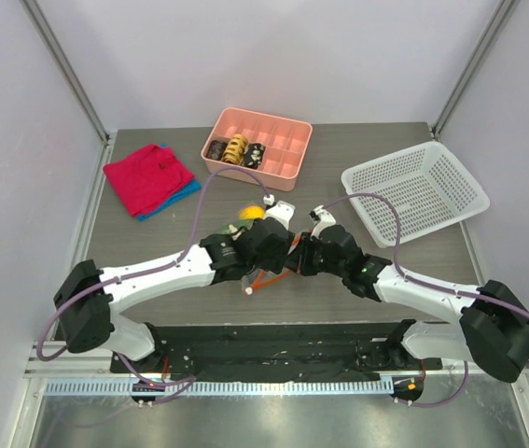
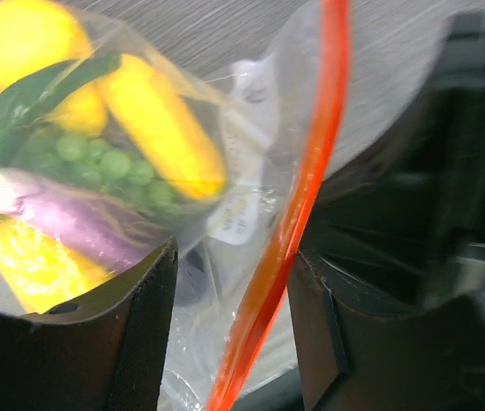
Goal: Open the zip-top bag and remove the fake food
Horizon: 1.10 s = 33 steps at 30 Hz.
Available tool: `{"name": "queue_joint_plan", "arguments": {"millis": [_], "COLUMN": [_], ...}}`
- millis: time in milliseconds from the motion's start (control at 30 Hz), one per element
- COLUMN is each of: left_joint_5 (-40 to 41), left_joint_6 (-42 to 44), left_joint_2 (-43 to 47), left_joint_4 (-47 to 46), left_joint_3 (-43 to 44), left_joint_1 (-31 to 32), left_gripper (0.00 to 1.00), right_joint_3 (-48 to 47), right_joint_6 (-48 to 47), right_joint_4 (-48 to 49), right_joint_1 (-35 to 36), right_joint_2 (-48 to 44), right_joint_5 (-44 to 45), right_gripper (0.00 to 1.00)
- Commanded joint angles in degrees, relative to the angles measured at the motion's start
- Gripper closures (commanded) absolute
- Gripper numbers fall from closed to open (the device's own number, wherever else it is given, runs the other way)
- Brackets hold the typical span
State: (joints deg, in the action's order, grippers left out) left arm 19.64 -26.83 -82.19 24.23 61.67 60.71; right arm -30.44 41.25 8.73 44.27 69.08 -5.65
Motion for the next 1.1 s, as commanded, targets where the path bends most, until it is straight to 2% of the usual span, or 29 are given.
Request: {"name": "queue_joint_plan", "arguments": {"millis": [0, 33, 67, 133, 167, 200, 267, 467, 700, 867, 1067], "left_joint_5": [6.8, 8.1, 8.4, 8.1, 7.3, 6.4, 4.2, 1.8, 2.4, -0.7, -4.2], "left_joint_6": [2.0, 2.0, 2.0, 2.0, 2.0, 2.0, 1.7, -2.8, -4.7, -5.9, -5.6], "left_joint_2": [-1.8, -2.9, -3.2, -3.9, -4.5, -4.6, -5.2, -4.6, -5.3, -2.8, -1.4], "left_joint_4": [1.3, 1.7, 2.0, 3.0, 3.2, 3.4, 3.5, 1.2, 2.3, 0.1, -3.4], "left_joint_3": [3.2, 3.9, 4.4, 5.6, 6.9, 7.7, 9.1, 12.0, 13.4, 11.0, 8.6], "left_joint_1": [0.3, 0.3, 0.3, 0.3, 0.3, 0.3, 0.3, 0.3, 0.3, 0.3, 0.4], "left_gripper": [0.47, 0.49, 0.58, 0.70, 0.83, 0.89, 1.00, 1.00, 1.00, 1.00, 1.00], "right_joint_3": [0.5, 0.4, 0.5, 0.4, 0.2, -0.2, -0.8, -3.2, -7.4, -7.5, -7.0], "right_joint_6": [1.3, 1.0, 0.8, -1.3, -2.3, -4.1, -5.4, -8.1, -14.2, -16.6, -17.9], "right_joint_4": [0.7, 0.7, 0.7, 0.9, 1.4, 1.7, 1.3, 2.3, -0.2, 4.1, 10.2], "right_joint_1": [-1.9, -2.2, -2.3, -2.3, -2.3, -2.3, -2.3, -2.3, -2.3, -2.3, -2.2], "right_joint_2": [-1.8, -2.0, -2.1, -1.8, -1.4, -1.1, -0.8, 0.6, 5.4, 9.4, 15.3], "right_joint_5": [0.5, -0.4, -1.0, -3.0, -5.8, -7.2, -8.8, -8.2, 3.8, 4.2, 5.4], "right_gripper": [0.99, 0.99, 0.99, 0.96, 0.93, 0.87, 0.83, 0.70, 0.52, 0.40, 0.34]}}
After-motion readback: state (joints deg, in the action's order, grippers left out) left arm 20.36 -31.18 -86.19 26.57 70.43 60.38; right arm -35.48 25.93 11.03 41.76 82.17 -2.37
